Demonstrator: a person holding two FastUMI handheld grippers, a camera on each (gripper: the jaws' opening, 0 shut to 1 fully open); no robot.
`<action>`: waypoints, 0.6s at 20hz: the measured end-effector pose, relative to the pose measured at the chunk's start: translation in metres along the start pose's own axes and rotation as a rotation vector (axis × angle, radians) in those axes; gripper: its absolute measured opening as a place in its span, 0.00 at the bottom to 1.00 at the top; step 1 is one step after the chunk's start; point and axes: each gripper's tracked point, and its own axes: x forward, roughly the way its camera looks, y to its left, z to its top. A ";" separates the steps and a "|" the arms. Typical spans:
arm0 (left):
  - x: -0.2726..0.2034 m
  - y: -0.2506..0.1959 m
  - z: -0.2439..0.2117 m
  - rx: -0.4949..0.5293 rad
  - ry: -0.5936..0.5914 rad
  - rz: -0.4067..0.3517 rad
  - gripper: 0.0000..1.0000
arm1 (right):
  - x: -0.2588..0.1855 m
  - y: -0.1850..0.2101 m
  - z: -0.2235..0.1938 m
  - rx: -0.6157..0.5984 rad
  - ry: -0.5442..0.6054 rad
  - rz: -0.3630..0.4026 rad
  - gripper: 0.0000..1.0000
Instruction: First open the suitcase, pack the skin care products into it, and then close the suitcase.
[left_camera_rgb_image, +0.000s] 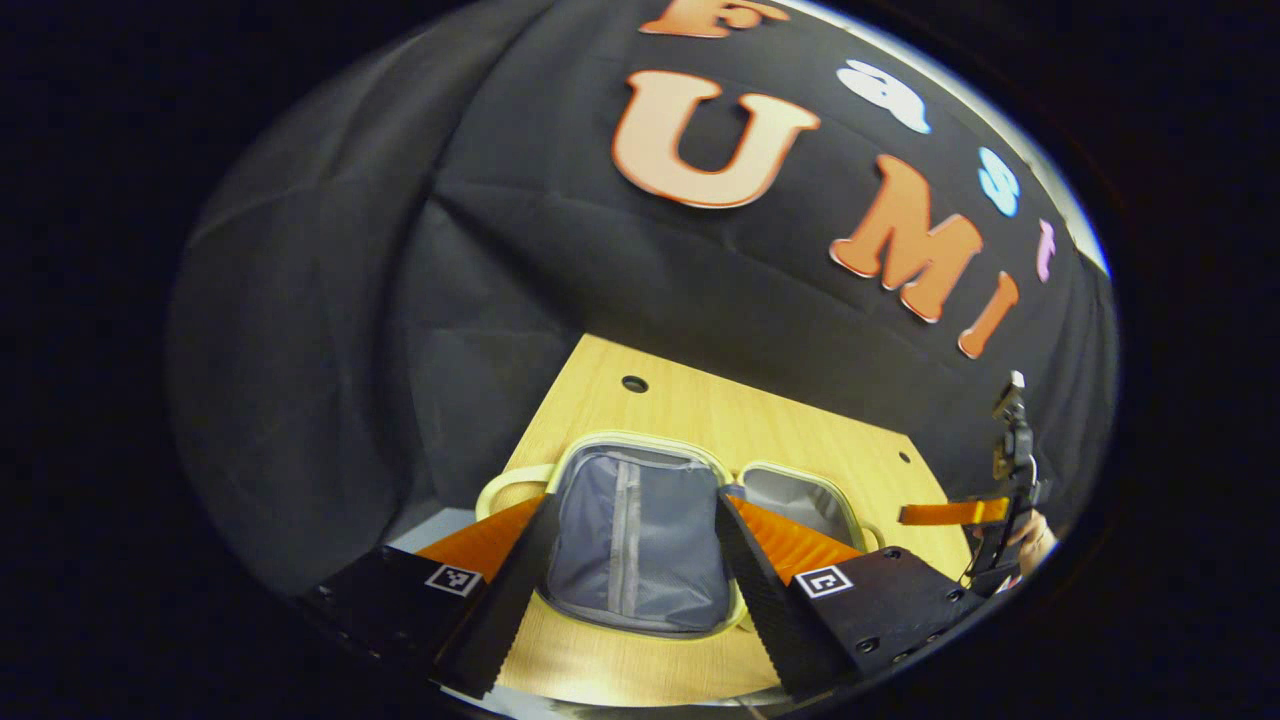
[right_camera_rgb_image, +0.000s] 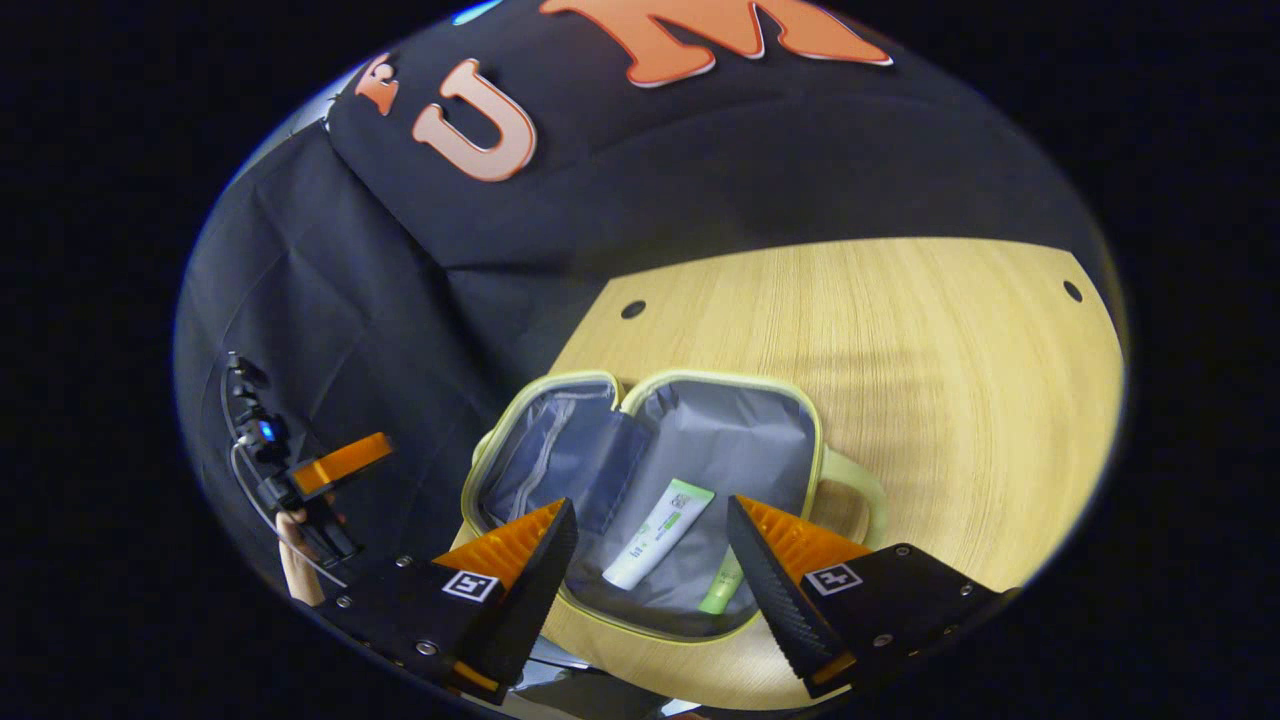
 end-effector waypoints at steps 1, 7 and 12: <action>0.022 0.031 -0.003 -0.044 0.000 -0.016 0.96 | -0.006 -0.001 0.003 -0.009 -0.024 -0.007 0.96; 0.104 0.196 -0.050 -0.328 0.065 -0.042 0.98 | -0.029 -0.005 0.010 -0.003 -0.150 -0.059 0.96; 0.159 0.228 -0.083 -0.484 0.098 -0.078 0.97 | -0.043 -0.013 0.004 0.031 -0.217 -0.110 0.96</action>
